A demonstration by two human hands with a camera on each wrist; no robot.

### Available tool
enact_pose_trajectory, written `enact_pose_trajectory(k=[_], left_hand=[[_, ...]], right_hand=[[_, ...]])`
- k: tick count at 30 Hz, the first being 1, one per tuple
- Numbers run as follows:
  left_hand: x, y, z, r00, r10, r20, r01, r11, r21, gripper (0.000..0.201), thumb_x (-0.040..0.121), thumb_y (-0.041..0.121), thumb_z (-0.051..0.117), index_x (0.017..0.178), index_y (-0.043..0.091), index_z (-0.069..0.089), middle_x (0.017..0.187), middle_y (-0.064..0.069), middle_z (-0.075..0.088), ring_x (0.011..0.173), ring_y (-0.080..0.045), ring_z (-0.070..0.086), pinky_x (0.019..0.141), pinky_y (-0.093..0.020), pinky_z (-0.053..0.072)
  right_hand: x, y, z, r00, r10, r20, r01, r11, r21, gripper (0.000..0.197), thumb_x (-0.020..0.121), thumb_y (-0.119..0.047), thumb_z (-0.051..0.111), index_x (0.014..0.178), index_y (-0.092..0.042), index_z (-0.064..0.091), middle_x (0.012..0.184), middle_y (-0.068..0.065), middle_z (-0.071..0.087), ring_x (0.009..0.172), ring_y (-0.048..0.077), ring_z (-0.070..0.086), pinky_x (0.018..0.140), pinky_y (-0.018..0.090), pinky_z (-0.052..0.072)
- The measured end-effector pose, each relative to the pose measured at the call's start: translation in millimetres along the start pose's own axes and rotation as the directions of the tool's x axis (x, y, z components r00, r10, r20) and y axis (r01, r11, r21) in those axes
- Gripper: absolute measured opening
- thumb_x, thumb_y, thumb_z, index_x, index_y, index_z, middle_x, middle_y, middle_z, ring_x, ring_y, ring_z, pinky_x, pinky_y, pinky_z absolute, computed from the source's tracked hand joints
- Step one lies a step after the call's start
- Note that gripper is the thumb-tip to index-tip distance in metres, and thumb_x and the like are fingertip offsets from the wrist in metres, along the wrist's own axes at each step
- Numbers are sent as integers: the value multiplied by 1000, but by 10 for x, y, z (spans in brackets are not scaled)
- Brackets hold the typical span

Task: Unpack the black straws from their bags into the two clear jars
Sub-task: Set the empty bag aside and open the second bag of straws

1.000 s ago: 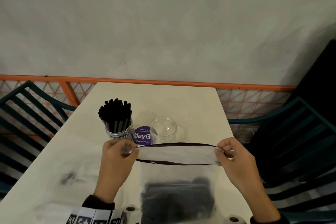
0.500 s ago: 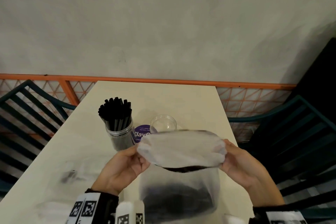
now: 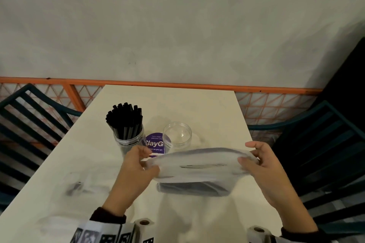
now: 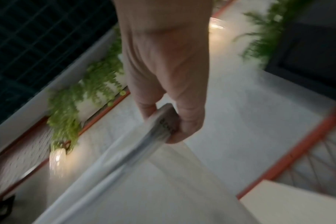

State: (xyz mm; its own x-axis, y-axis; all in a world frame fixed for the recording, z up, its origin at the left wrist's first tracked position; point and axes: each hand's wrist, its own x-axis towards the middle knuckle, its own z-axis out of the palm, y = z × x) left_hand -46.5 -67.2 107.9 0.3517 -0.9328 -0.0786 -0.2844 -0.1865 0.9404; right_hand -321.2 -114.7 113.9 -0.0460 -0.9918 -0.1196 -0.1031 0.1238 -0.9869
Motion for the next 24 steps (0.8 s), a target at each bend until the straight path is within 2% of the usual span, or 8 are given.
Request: enact_pose_trajectory(k=[2,4,9,11,15,17,20,24], left_hand=[[1,-51,-7,988,98,-117,-75,980,183,23,71,2,69,85,14,55,93,-4,55,76,-19,58,60,-21,41],[1,-78,-37,988,80,-133,-56,983,173,12,73,8,72,79,14,63,85,-3,65,71,-17,62,59,-21,45],[0,-59,-8,986,-117,120,145,953,-266,14,82,7,63,76,11,75,79,-8,76,74,-19,68,66,-21,58],[-12,-36,41,945,-192,263,292,860,-419,17,85,8,57,86,2,72,85,-12,75,74,-17,70,67,-21,58],[5,-105,40,869,-260,421,484,624,-613,17,76,11,59,87,2,69,81,-10,74,67,-15,69,63,-25,58],[9,-134,-5,825,-267,498,562,482,-672,33,60,12,78,90,2,70,82,-11,74,67,-18,70,63,-30,59],[3,-144,-27,774,-213,597,629,372,-683,66,27,3,91,90,-2,72,87,-16,74,74,-27,72,63,-38,60],[7,-149,23,742,-224,632,669,312,-674,64,34,-3,81,97,-7,67,98,-21,71,81,-32,70,78,-49,53]], right_hand=[[21,34,3,987,-120,-108,90,964,-249,22,81,-8,66,97,-19,56,87,8,62,82,25,61,73,36,51],[24,55,-5,980,-156,-120,110,939,-325,13,82,-11,66,92,-18,62,88,6,66,81,23,62,68,31,51],[13,86,59,988,58,140,-74,991,113,21,74,-10,70,95,-8,70,80,9,75,80,28,69,60,24,54],[16,99,90,942,135,309,-233,923,307,46,62,-18,74,105,-5,65,86,15,74,80,25,70,60,26,57],[55,109,94,860,232,454,-455,750,479,60,63,-12,78,117,1,53,94,17,72,78,25,71,61,32,59],[86,131,50,825,257,503,-529,665,528,77,39,-8,93,106,0,58,91,16,72,76,26,72,60,36,60],[124,178,-6,803,293,519,-588,533,609,74,18,8,90,86,2,63,86,22,72,76,34,71,59,48,59],[98,176,25,792,313,524,-608,488,626,59,17,11,87,73,10,70,88,29,70,77,42,70,55,51,58]])
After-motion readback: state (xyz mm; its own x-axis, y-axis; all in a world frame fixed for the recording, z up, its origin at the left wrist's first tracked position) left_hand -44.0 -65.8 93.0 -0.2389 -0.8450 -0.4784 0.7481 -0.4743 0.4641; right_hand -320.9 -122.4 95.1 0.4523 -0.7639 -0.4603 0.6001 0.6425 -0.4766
